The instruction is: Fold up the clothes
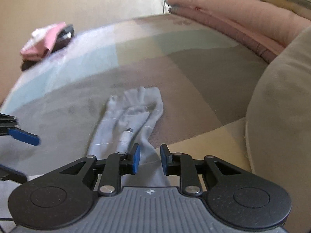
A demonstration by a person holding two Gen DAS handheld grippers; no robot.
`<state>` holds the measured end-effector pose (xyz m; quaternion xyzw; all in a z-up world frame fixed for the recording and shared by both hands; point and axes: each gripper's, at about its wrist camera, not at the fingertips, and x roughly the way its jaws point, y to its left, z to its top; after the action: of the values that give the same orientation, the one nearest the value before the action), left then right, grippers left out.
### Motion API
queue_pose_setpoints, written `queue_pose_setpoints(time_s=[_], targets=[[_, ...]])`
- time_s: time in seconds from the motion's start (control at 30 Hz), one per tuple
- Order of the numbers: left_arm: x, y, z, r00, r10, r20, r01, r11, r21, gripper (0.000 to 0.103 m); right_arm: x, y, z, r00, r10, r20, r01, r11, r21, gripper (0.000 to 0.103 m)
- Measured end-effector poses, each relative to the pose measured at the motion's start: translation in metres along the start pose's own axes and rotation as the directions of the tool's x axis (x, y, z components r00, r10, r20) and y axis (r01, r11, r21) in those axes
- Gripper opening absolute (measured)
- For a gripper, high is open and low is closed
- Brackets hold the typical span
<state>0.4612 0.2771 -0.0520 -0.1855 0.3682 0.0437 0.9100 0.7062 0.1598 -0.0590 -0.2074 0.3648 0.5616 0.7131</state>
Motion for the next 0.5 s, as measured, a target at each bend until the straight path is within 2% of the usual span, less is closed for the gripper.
queue_pose_setpoints(time_s=[0.03,0.1,0.17,0.37,0.5], targets=[[0.001,0.002,-0.001,1.0,-0.003,0.0,0.003,1.0,-0.002,0.077,0.004,0.001,0.0,1.0,0.001,-0.013,-0.001,1.0,-0.01,0.023],[0.002,0.004,-0.002,1.0,-0.009,-0.002,0.009,1.0,-0.007,0.077,0.005,0.006,-0.002,1.0,-0.008,-0.015,0.007,0.999,-0.039,0.008],[0.004,0.005,-0.002,1.0,-0.014,-0.003,0.014,1.0,-0.01,0.077,0.004,0.005,-0.002,1.0,-0.015,-0.011,0.015,0.999,-0.045,0.003],[0.015,0.005,0.008,0.998,-0.064,-0.008,0.064,0.998,-0.006,0.077,-0.003,-0.011,0.002,0.999,-0.047,0.02,0.047,0.999,-0.008,0.002],[0.024,-0.005,0.019,0.997,-0.077,-0.005,0.077,0.996,0.038,0.077,-0.003,-0.024,0.007,0.99,-0.134,0.044,0.133,0.991,0.025,0.002]])
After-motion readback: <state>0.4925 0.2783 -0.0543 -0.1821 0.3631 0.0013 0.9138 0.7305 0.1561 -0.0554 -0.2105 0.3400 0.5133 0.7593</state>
